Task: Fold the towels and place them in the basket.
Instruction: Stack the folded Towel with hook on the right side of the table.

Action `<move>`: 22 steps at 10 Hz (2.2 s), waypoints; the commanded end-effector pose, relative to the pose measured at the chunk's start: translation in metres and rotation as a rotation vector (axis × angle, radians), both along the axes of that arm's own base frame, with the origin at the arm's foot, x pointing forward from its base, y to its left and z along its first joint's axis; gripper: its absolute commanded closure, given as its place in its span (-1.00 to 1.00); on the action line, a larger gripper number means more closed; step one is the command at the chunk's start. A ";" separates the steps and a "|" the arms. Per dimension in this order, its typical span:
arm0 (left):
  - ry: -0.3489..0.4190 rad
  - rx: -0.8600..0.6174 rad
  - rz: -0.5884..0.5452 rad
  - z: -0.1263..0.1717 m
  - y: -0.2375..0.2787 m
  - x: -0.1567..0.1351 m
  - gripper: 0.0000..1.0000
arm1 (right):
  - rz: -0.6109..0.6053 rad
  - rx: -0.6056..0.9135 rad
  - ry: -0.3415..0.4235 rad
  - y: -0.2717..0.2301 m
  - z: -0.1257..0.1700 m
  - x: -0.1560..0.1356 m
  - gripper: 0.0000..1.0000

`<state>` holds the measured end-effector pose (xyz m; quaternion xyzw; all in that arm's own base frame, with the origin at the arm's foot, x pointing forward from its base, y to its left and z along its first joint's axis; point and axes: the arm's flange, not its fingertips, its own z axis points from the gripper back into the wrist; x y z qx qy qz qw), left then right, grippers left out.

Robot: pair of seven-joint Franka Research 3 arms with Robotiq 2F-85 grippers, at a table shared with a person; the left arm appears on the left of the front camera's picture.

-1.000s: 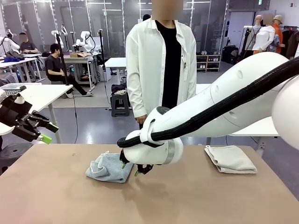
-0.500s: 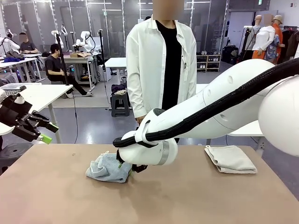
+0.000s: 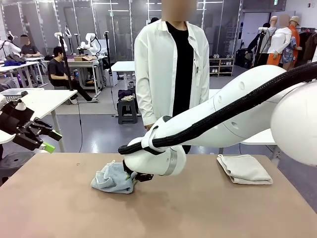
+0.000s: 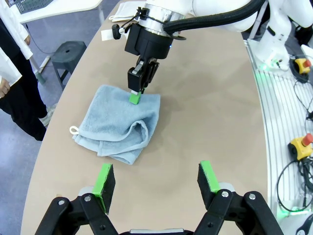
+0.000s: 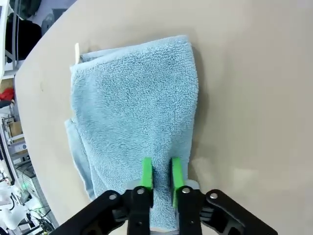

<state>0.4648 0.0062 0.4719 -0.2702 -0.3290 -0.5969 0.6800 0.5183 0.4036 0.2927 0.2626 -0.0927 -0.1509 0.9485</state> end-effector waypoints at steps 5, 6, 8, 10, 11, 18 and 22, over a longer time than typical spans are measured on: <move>-0.005 -0.005 0.002 0.000 0.000 0.000 -0.72 | 0.017 -0.041 0.104 0.002 -0.001 0.005 1.00; -0.005 -0.005 0.002 0.000 0.000 0.000 -0.72 | 0.022 -0.011 -0.004 -0.001 -0.001 0.000 1.00; -0.005 -0.005 0.002 0.000 0.000 0.000 -0.72 | 0.022 -0.011 -0.004 -0.001 -0.001 0.000 1.00; -0.005 -0.005 0.002 0.000 0.000 0.000 -0.72 | 0.028 -0.017 0.017 -0.001 -0.001 0.002 0.91; -0.005 -0.005 0.002 0.000 0.000 0.000 -0.72 | 0.067 -0.021 -0.003 -0.012 0.002 0.005 0.91; -0.005 -0.005 0.002 0.000 0.000 0.000 -0.72 | 0.207 -0.155 -0.103 -0.207 0.131 0.042 0.91; -0.005 -0.005 0.002 0.000 0.000 0.000 -0.72 | 0.239 -0.280 -0.122 -0.306 0.167 0.065 0.91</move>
